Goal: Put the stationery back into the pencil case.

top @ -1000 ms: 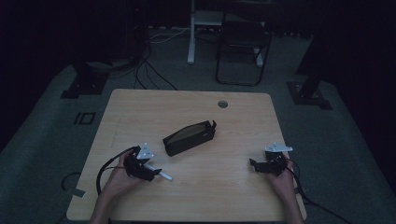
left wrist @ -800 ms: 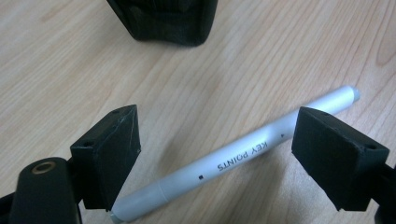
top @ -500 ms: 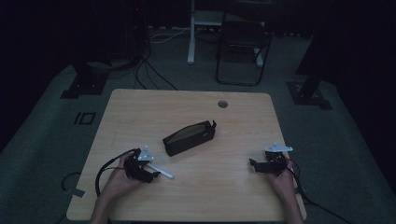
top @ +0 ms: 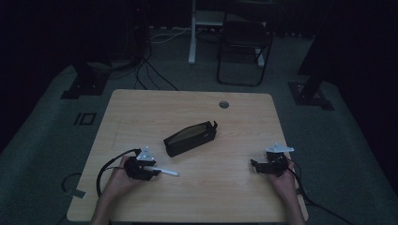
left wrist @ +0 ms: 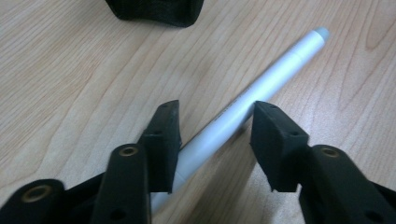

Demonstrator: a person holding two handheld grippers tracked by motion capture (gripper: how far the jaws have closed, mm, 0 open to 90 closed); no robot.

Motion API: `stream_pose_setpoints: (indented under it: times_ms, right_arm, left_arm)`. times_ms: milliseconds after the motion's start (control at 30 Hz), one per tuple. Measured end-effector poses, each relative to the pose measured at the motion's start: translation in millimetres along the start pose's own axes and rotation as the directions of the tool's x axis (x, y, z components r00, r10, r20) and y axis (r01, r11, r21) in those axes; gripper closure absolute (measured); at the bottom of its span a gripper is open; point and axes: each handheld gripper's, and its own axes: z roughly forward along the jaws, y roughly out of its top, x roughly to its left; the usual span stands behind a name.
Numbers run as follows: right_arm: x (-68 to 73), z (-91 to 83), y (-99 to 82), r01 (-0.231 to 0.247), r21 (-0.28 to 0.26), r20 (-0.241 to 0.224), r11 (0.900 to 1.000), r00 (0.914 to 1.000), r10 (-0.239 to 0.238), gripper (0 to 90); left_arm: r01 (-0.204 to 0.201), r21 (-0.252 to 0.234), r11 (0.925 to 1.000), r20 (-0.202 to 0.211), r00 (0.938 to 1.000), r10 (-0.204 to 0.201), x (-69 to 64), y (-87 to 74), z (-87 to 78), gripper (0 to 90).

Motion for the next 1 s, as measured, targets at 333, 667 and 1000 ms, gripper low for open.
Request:
stream_pose_setpoints:
  times_ms: [333, 667, 1000]
  right_arm:
    - [0.0, 0.0, 0.0, 0.000, 0.000, 0.000, 1.0000, 1.0000, 0.000, 13.2]
    - [0.0, 0.0, 0.0, 0.000, 0.000, 0.000, 1.0000, 1.0000, 0.000, 13.2]
    - [0.0, 0.0, 0.0, -0.001, 0.000, 0.000, 1.0000, 1.0000, 0.001, 13.1]
  left_arm:
    - [-0.004, -0.013, 0.9999, 0.001, 1.0000, 0.004, -6.3, 5.3, 4.2, 78.1]
    - [0.001, -0.034, 0.9994, 0.005, 1.0000, -0.001, -11.0, 8.2, 8.5, 78.6]
    - [-0.037, -0.010, 0.9993, -0.016, 0.9992, 0.037, -15.5, 12.5, 8.8, 79.0]
